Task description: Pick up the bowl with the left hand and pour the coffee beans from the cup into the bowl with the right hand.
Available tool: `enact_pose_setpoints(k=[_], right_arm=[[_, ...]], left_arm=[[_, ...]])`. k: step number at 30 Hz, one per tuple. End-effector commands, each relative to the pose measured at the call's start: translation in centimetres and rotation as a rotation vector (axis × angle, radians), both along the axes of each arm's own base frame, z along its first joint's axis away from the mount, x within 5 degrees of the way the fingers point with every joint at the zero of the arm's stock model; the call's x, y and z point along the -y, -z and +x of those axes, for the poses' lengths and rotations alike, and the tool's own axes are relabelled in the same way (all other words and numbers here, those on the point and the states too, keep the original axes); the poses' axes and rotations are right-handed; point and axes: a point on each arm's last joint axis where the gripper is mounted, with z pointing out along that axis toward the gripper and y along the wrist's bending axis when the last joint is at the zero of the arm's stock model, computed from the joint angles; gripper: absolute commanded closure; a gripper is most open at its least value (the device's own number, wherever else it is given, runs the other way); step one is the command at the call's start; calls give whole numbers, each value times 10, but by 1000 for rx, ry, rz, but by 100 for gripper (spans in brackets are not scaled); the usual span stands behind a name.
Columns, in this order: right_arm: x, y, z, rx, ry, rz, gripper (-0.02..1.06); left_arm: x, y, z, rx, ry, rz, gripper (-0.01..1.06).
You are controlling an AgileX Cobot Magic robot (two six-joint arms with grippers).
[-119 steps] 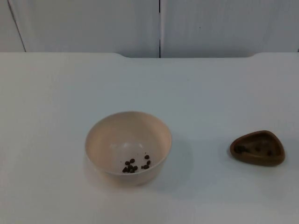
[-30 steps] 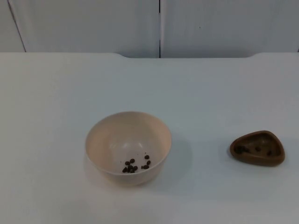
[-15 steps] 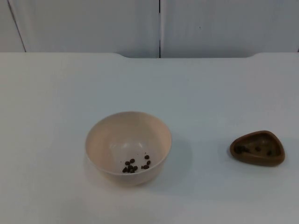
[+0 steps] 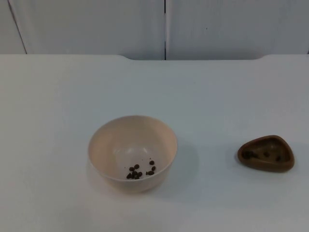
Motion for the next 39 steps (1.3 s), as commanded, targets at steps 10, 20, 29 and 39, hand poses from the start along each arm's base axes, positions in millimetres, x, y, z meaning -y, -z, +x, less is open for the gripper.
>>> enact_pose_setpoints(k=[10, 20, 29, 39], right_arm=[[1, 0, 0, 5, 8, -1, -1], [1, 0, 0, 8, 8, 0, -1], [0, 0, 0, 9, 10, 0, -1], [-1, 0, 0, 7, 130, 5, -1]], left_arm=[[0, 1, -1, -1, 1, -11, 0], [0, 1, -1, -1, 1, -11, 0], [0, 1, -1, -1, 1, -11, 0], [0, 1, -1, -1, 1, -11, 0]])
